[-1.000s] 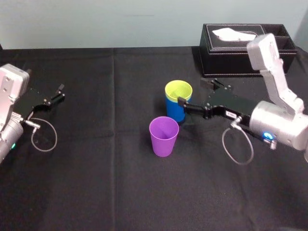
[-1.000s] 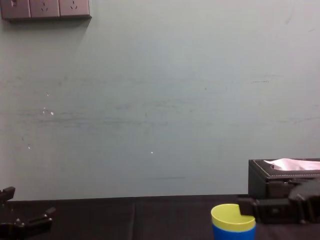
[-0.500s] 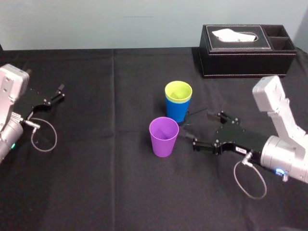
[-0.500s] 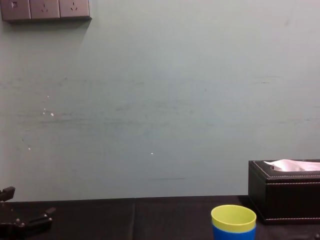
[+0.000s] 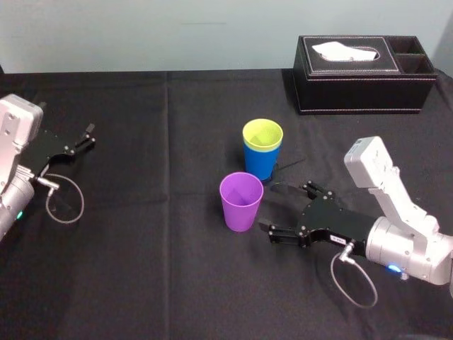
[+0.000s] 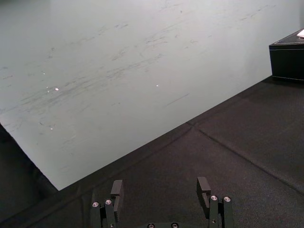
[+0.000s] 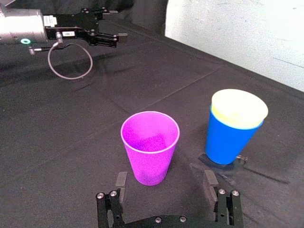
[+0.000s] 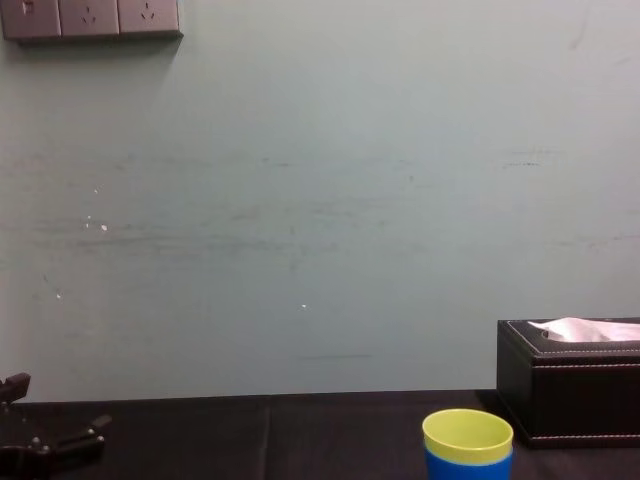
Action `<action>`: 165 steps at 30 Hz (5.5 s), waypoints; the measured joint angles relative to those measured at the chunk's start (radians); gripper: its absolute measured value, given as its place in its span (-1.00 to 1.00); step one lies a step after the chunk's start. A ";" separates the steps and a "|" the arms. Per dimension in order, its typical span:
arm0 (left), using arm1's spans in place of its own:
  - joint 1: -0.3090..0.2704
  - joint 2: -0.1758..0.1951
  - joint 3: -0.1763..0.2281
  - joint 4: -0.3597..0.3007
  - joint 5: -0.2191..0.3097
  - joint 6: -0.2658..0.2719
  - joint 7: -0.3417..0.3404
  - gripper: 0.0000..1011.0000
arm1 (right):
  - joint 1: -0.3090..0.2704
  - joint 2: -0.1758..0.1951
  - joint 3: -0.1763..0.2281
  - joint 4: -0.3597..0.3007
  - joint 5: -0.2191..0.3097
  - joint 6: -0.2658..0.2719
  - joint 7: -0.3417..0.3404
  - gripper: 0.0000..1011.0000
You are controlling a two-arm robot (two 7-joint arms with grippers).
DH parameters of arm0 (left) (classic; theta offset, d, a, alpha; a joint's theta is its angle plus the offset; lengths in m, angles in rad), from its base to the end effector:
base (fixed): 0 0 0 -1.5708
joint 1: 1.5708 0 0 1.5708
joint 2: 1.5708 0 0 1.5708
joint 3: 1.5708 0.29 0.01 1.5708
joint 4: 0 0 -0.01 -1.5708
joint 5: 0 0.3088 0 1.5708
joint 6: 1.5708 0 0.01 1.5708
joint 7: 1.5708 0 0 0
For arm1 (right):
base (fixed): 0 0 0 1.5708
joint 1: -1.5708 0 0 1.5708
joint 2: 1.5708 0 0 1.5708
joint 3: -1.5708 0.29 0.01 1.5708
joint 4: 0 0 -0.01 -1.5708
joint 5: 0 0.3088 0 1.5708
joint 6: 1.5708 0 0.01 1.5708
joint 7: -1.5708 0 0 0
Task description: Stack the three plastic cups sequentially using one hand.
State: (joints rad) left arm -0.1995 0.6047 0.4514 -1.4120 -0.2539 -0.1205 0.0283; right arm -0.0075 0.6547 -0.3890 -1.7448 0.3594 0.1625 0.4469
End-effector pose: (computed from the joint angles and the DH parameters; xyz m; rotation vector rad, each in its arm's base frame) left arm 0.3581 0.0827 -0.3023 0.3045 -0.2850 1.2480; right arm 0.2992 -0.0515 -0.2731 -0.3593 0.0193 -0.7088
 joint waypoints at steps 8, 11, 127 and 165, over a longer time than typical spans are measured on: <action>0.000 0.000 0.000 0.000 0.000 0.000 0.000 1.00 | 0.024 -0.027 -0.024 0.017 -0.027 0.023 0.009 0.98; 0.000 0.000 0.000 0.000 0.000 0.000 0.000 1.00 | 0.035 -0.038 -0.034 0.025 -0.036 0.032 0.015 0.98; 0.000 0.000 0.000 0.000 0.000 0.000 0.000 1.00 | 0.123 -0.183 -0.088 0.146 -0.096 0.049 -0.006 0.41; 0.000 0.000 0.000 0.000 0.000 0.000 0.000 1.00 | 0.097 -0.106 -0.052 -0.046 -0.048 0.112 0.003 0.42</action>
State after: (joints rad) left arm -0.1995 0.6046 0.4513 -1.4120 -0.2539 -0.1205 0.0283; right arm 0.0893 0.5486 -0.4409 -1.7912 0.3114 0.2748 0.4501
